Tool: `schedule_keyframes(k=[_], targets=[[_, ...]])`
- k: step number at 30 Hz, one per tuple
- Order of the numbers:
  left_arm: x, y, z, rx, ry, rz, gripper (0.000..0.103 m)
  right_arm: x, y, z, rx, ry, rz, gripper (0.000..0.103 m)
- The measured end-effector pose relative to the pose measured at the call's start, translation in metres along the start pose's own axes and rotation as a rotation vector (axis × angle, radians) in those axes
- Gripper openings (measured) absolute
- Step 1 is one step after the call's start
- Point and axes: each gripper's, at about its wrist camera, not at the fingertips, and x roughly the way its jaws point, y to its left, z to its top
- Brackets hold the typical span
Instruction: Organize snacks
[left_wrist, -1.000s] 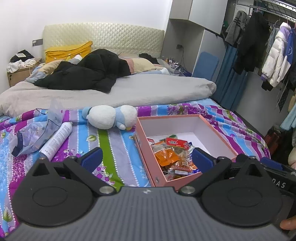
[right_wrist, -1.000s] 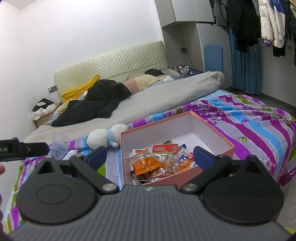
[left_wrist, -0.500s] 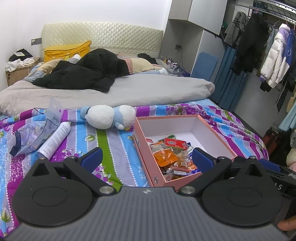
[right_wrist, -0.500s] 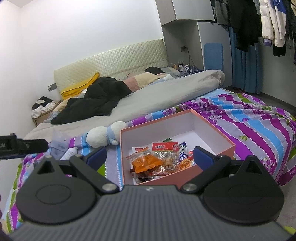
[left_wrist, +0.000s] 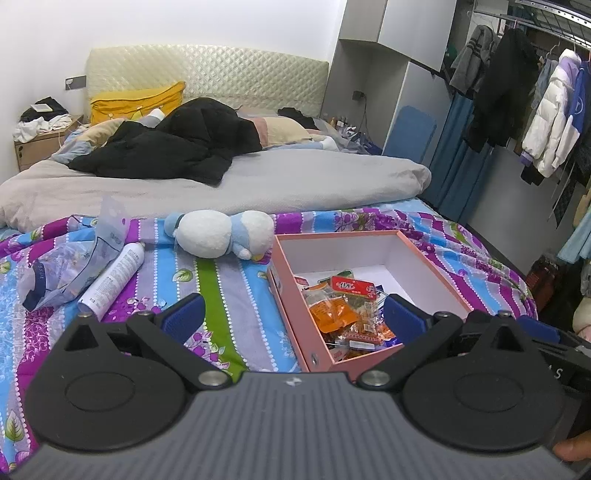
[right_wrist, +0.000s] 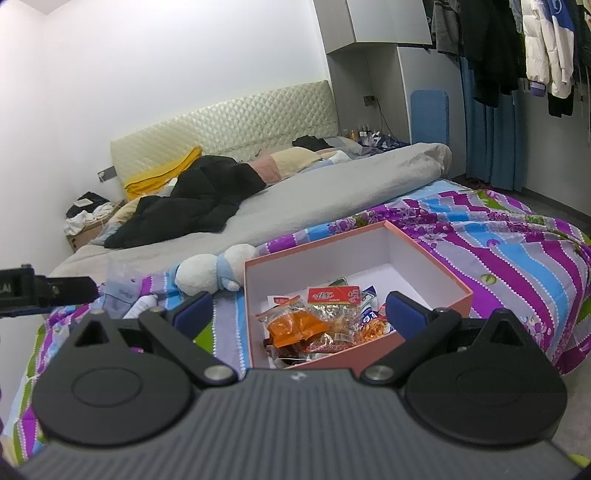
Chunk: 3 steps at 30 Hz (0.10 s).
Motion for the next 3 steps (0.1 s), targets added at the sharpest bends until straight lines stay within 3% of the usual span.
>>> schedule_keyframes(k=[3], targets=[[0.0,0.0,0.0,0.0,-0.001,0.001,0.103,0.0006,0.0003,0.0003,0.0,0.0,0.0,0.101]])
